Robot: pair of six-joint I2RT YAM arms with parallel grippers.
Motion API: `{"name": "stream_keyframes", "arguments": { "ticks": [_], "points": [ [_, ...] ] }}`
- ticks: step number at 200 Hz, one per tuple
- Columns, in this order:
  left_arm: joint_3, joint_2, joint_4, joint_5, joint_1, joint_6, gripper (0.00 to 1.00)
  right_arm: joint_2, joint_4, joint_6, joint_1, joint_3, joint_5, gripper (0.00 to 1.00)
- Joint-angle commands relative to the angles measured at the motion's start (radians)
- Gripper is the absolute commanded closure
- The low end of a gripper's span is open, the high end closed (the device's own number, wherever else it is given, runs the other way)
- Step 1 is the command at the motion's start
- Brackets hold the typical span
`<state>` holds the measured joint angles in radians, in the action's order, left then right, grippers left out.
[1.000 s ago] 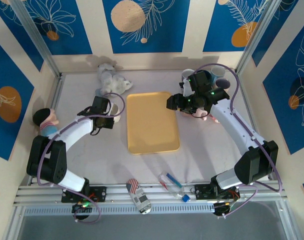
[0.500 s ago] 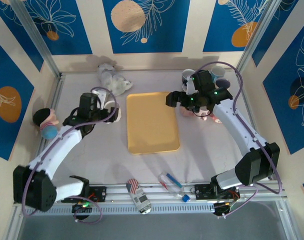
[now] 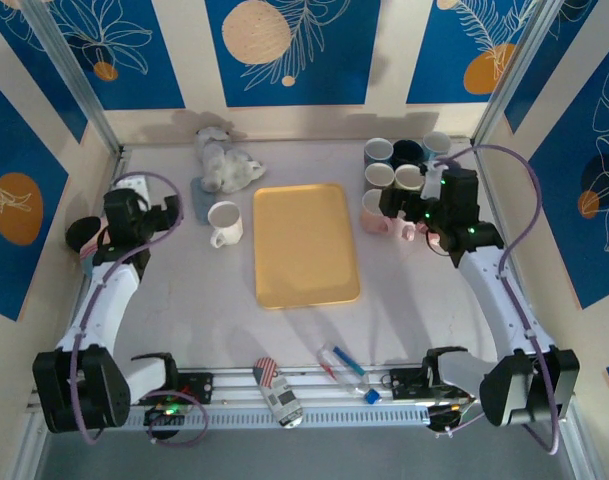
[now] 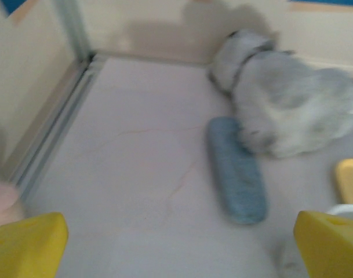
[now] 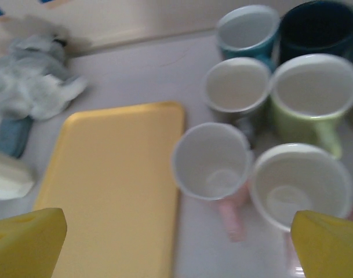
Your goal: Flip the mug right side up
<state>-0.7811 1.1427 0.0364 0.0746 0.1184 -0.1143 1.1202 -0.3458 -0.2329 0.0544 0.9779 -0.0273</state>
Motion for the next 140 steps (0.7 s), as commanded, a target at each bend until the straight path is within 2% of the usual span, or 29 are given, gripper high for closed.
{"name": "stream_keyframes", "arguments": {
  "ticks": [1, 23, 58, 108, 140],
  "points": [
    [0.072, 0.034, -0.119, -0.071, 0.078, -0.058, 0.0, -0.025, 0.126, 0.053, -0.062, -0.039, 0.002, 0.01],
    [0.146, 0.074, -0.245, -0.108, 0.088, -0.031, 0.0, -0.019, 0.175, 0.089, -0.093, -0.085, 0.04, 0.01],
    [0.234, 0.158, -0.417, -0.099, 0.071, -0.053, 0.01, 0.024, 0.287, 0.13, -0.105, -0.16, 0.074, 0.01],
    [0.351, 0.253, -0.67, -0.037, -0.038, 0.01, 0.0, 0.067, 0.422, 0.127, -0.102, -0.227, 0.107, 0.01],
    [0.33, 0.284, -0.677, -0.049, -0.058, 0.035, 0.0, 0.076, 0.497, 0.135, -0.099, -0.264, 0.101, 0.01]
  ]
}}
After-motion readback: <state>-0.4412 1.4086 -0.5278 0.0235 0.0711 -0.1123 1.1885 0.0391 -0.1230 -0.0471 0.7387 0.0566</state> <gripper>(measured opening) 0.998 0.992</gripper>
